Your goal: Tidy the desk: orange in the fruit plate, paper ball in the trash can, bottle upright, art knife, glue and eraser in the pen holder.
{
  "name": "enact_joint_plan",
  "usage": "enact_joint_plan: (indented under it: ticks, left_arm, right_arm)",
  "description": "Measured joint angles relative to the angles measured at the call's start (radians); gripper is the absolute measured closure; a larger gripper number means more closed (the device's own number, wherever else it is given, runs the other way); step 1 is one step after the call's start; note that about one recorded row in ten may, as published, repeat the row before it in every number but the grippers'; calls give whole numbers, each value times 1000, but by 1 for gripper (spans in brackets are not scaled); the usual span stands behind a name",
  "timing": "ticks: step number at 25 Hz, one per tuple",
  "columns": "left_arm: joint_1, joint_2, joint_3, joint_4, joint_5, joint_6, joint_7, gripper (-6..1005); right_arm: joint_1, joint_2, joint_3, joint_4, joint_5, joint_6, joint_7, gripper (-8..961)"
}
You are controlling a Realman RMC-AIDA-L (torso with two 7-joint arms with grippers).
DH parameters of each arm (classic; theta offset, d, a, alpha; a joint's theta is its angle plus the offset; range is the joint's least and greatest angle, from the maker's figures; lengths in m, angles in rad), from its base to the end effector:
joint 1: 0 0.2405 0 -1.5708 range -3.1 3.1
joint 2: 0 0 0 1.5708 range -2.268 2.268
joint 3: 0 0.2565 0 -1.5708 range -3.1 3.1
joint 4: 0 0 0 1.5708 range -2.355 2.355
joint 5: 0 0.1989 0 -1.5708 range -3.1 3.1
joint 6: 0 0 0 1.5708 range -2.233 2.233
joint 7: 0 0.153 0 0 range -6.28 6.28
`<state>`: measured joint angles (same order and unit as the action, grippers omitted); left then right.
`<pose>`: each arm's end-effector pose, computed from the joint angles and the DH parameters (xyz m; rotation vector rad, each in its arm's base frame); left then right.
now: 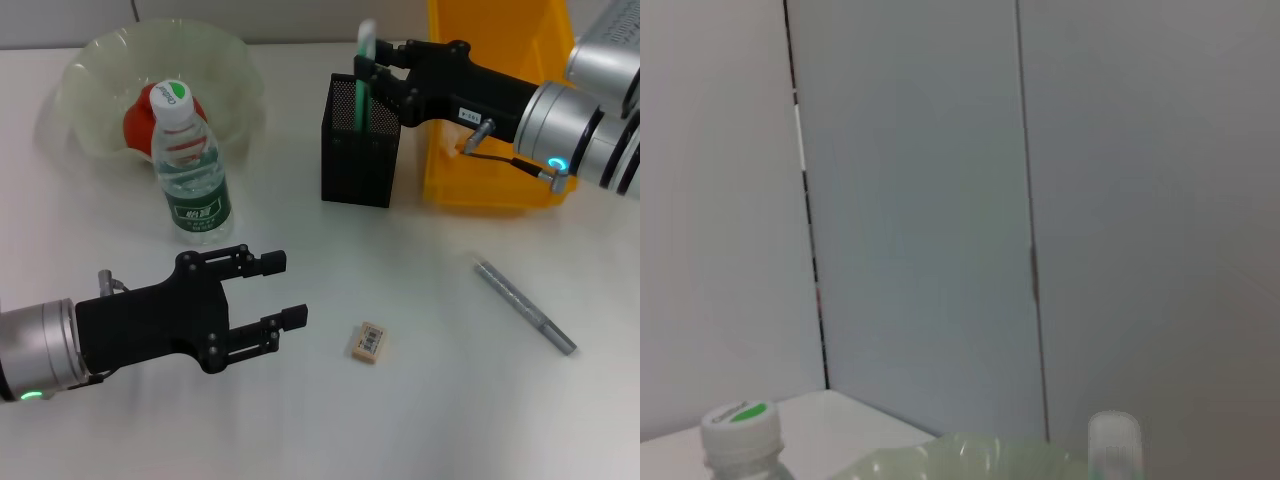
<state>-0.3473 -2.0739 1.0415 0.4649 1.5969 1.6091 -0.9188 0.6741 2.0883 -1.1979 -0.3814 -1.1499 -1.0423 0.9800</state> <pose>-0.2635 0.2536 -0.0461 -2.7280 -0.3143 -0.9472 0.1963 0.3953 -0.0524 -2.3809 0.4357 0.8319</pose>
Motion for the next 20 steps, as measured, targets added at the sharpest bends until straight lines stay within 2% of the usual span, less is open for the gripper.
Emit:
enact_joint_plan:
  ticks: [6,10,13,17,20]
  left_arm:
    - [-5,0,0,0,0,0,0,395]
    - [-6,0,0,0,0,0,0,394]
    - [-6,0,0,0,0,0,0,394]
    - [0,1,0,0,-6,2,0,391]
    - [3,2,0,0,-10,1,0,388]
  right_arm:
    - [-1,0,-2,-3,5,1,0,664]
    - [-4,-1,-5,-9,5,0,10,572]
    - [-28,-5,-18,-64,-1,-13,91,528]
    - [-115,-11,-66,-257,-53,-51,264,486]
    - [-169,-14,-67,-457,-243,-108,477,455]
